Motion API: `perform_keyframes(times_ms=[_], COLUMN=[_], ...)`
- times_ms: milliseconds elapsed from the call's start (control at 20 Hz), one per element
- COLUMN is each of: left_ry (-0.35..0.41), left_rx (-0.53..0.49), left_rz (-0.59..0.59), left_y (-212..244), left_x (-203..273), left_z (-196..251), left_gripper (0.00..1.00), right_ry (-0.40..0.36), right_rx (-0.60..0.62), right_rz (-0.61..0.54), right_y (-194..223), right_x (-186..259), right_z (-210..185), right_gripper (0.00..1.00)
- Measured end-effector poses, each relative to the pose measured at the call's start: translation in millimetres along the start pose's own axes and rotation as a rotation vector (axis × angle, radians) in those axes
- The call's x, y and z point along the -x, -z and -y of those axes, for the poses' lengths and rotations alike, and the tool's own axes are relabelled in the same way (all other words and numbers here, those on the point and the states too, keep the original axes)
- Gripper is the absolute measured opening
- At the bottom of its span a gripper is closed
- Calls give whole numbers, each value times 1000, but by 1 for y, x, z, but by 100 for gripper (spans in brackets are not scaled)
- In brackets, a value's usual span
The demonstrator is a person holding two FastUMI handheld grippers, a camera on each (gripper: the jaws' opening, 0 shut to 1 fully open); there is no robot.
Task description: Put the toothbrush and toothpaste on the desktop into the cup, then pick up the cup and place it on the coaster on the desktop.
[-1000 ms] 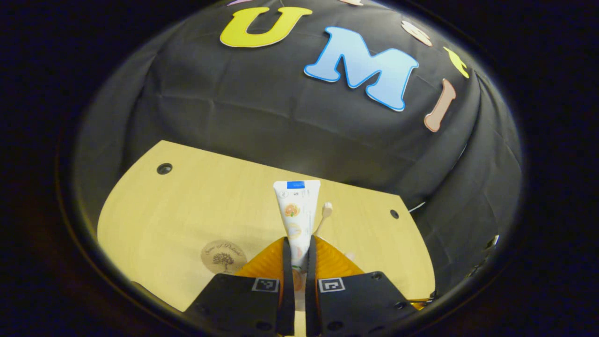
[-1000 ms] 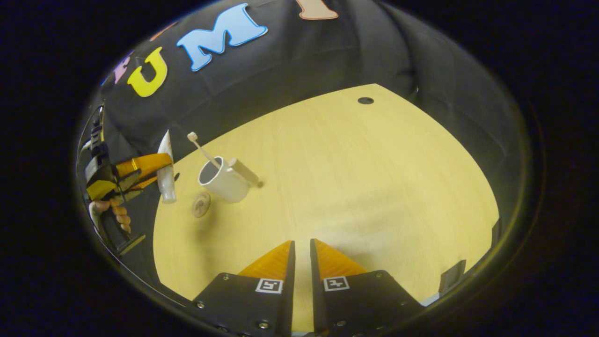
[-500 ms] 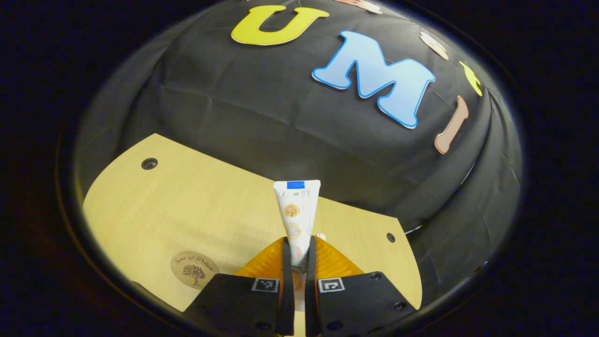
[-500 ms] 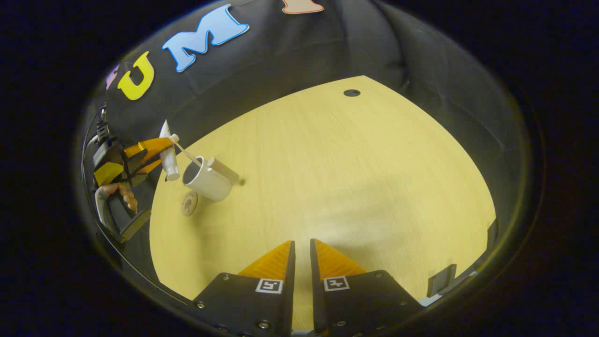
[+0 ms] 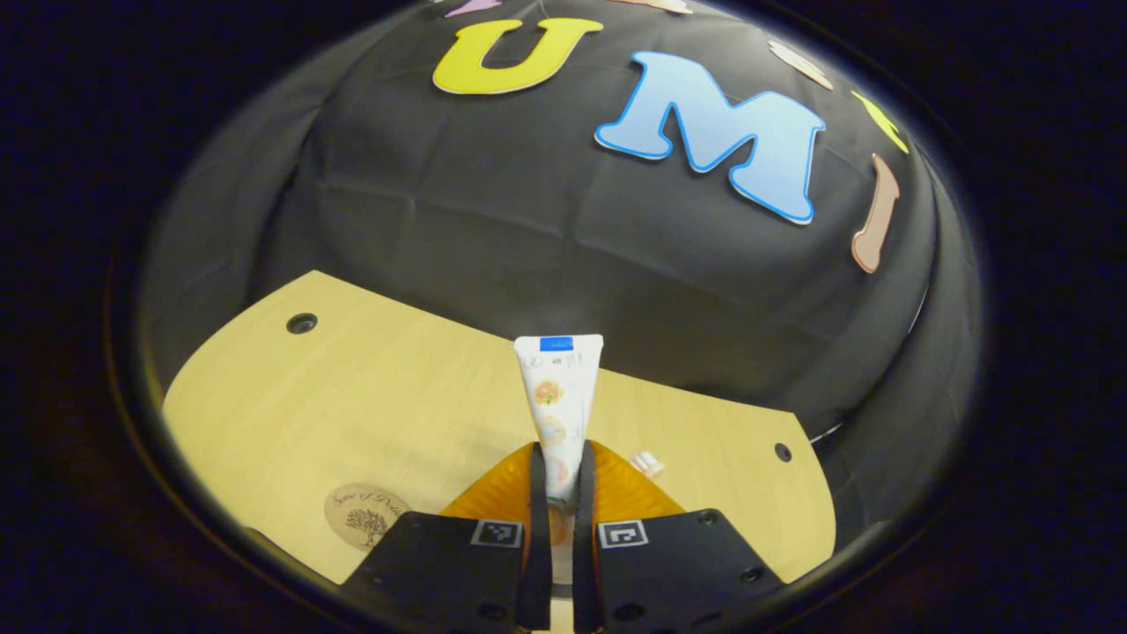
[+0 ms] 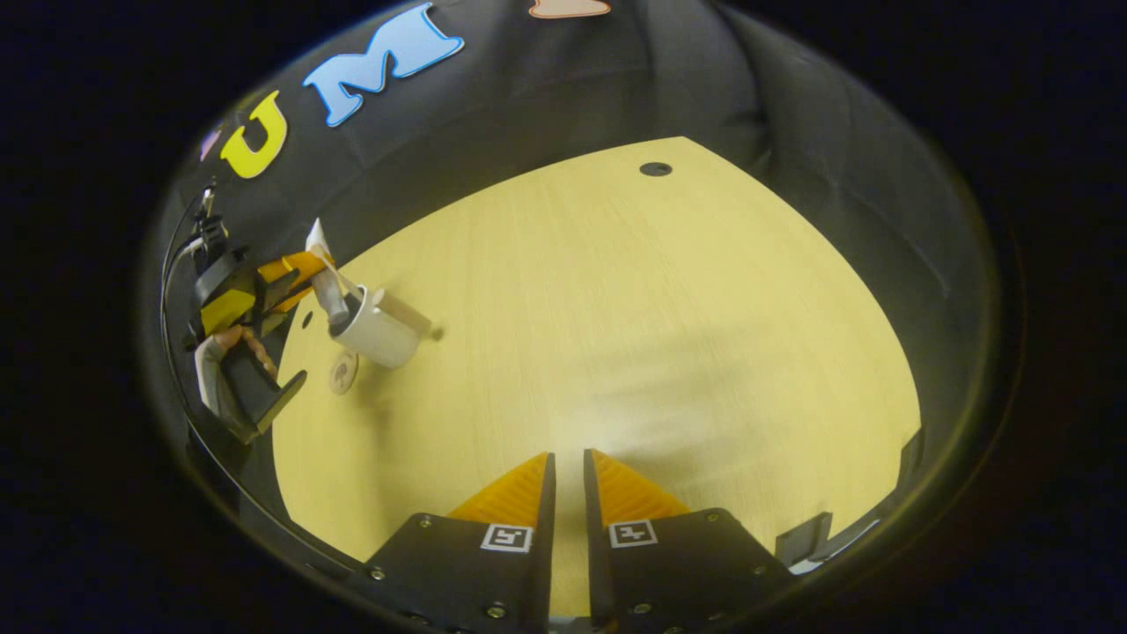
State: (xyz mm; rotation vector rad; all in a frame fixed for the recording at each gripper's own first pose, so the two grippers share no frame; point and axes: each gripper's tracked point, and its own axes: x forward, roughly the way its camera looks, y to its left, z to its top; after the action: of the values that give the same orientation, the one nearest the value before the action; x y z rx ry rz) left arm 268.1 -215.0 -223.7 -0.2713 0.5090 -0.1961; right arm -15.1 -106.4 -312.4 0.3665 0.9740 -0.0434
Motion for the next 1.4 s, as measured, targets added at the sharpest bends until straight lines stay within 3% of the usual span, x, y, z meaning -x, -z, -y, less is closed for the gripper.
perform_keyframes(times_ms=[100,250,400,500,600,1000,1400], left_ry=[10,41,22,34,47,67,40], left_rx=[4,34,12,12,2,-74,-112], left_rz=[-13,-22,-20,3,24,42,32], left_y=[10,12,14,2,-7,-16,-6], left_x=[-1,4,11,21,31,84,142], left_z=[6,12,6,7,6,-18,-61], left_gripper=[26,30,73,68,76,76,76], right_ry=[-6,-11,-23,-33,-42,-79,-118], right_rx=[-3,-3,1,0,5,84,196], right_rz=[-1,-2,-7,-7,-2,12,27], right_y=[-3,-3,-5,-5,-6,-4,-22], right_x=[0,-4,-6,-8,-7,-4,-11], right_z=[1,-1,-4,-9,-17,-51,-87], right_gripper=[17,17,17,17,17,17,17])
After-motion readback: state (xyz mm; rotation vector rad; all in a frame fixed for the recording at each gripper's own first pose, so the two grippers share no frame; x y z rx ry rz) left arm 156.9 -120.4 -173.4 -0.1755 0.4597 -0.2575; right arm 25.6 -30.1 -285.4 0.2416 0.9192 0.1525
